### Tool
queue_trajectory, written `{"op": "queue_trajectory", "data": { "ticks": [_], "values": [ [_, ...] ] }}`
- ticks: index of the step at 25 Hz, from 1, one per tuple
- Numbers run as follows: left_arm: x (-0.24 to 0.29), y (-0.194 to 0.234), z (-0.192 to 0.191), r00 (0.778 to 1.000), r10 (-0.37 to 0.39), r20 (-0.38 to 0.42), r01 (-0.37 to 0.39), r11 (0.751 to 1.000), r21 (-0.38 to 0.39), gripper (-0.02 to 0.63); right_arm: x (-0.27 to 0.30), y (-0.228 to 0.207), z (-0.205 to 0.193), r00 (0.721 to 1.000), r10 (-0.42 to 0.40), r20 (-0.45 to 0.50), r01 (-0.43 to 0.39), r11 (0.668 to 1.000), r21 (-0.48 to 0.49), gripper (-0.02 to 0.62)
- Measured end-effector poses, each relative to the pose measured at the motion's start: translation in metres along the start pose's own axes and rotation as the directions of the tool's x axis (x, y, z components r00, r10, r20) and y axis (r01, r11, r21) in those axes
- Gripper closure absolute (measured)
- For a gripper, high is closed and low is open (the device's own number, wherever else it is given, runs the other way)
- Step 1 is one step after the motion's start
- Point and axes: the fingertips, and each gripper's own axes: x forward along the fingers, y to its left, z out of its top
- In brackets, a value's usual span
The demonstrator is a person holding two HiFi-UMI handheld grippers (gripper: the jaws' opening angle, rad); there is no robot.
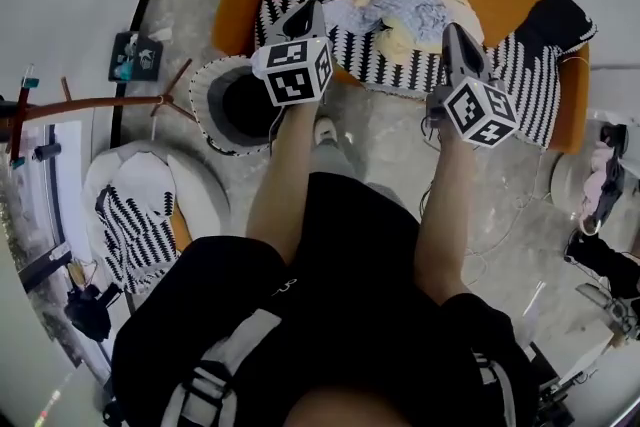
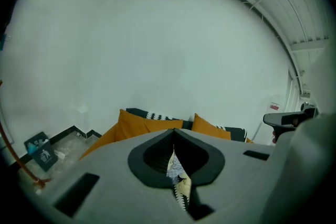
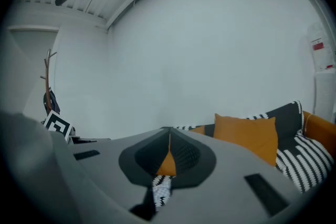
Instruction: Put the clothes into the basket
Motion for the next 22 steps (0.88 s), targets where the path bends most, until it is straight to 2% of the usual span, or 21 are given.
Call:
{"op": "queue_trajectory", "data": {
  "ticks": [5,10,15,22],
  "values": [
    [0.034,-0.005,-0.024,0.996,-0.042,-0.072,0.041,0.999,-0.016,0.597,0.012,-0.030,-0.018,0.996,-0.069,-0.061,0.070,0.997,0.014,0.583],
    [0.058,-0.005,-0.036,0.994,-0.053,-0.098,0.050,0.998,-0.037,0.597,0.020,-0.056,-0.027,0.989,-0.115,-0.093,0.118,0.992,0.035,0.583],
    [0.070,-0.006,-0.069,0.988,-0.033,-0.153,0.022,0.997,-0.073,0.597,0.025,-0.068,-0.056,0.981,-0.101,-0.167,0.109,0.993,0.039,0.583],
    [0.075,0.019,-0.124,0.967,0.039,-0.253,-0.063,0.994,-0.084,0.597,0.064,-0.066,-0.119,0.958,-0.008,-0.287,0.037,0.995,0.094,0.583]
  ]
}}
